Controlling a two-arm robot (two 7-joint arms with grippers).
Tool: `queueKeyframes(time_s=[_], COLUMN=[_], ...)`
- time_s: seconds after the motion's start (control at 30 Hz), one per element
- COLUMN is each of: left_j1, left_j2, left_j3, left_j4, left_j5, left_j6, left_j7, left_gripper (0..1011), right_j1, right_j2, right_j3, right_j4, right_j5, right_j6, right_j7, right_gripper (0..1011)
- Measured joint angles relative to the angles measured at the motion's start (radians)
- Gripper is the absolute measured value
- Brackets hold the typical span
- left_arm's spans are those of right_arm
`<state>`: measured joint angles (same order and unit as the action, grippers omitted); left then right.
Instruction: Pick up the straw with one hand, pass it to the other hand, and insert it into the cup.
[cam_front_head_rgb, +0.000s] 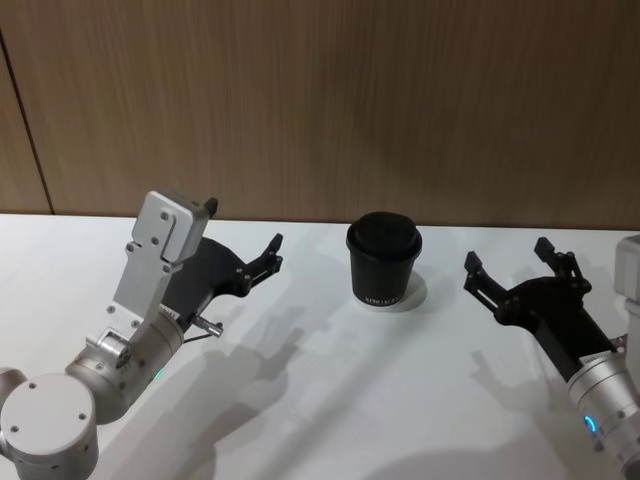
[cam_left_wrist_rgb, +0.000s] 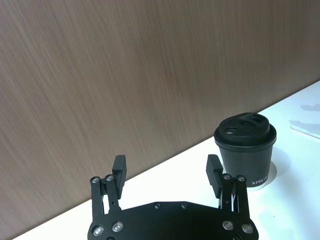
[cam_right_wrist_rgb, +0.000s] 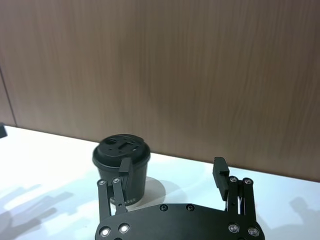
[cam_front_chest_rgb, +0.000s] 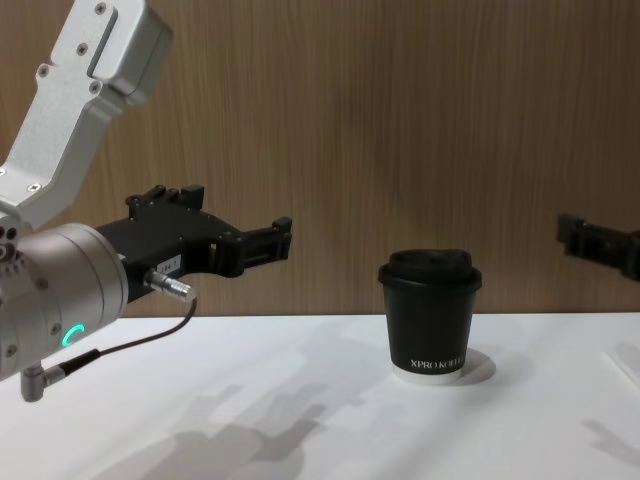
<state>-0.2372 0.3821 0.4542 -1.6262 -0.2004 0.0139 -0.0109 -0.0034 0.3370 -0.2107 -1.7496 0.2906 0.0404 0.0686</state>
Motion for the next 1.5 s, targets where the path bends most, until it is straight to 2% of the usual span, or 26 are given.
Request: queueKeyframes(time_s=[0.33, 0.57, 0.9, 1.5], left_j1=[0.000, 0.000, 0.000, 0.000], left_j2=[0.000, 0.000, 0.000, 0.000], left_j3=[0.000, 0.000, 0.000, 0.000], left_j4=[0.000, 0.000, 0.000, 0.000], left_j5=[0.000, 0.000, 0.000, 0.000], left_j6=[0.000, 0.000, 0.000, 0.000], left_j7=[0.000, 0.000, 0.000, 0.000], left_gripper=[1001, 1000, 1001, 1001], right_j1=[0.025, 0.028, 0.003, -0.032], right_j2=[0.012, 0.028, 0.057, 0.074], right_j3=[0.028, 0.045, 0.067, 0.077], right_j4=[0.037, 0.043, 0.032, 0.024], right_j5=[0.004, 0.005, 0.007, -0.005], right_j6=[0.029, 0.074, 0.143, 0.235], right_j7=[0.007, 0.015, 0.030, 0.037], right_gripper=[1001, 1001, 1001, 1001])
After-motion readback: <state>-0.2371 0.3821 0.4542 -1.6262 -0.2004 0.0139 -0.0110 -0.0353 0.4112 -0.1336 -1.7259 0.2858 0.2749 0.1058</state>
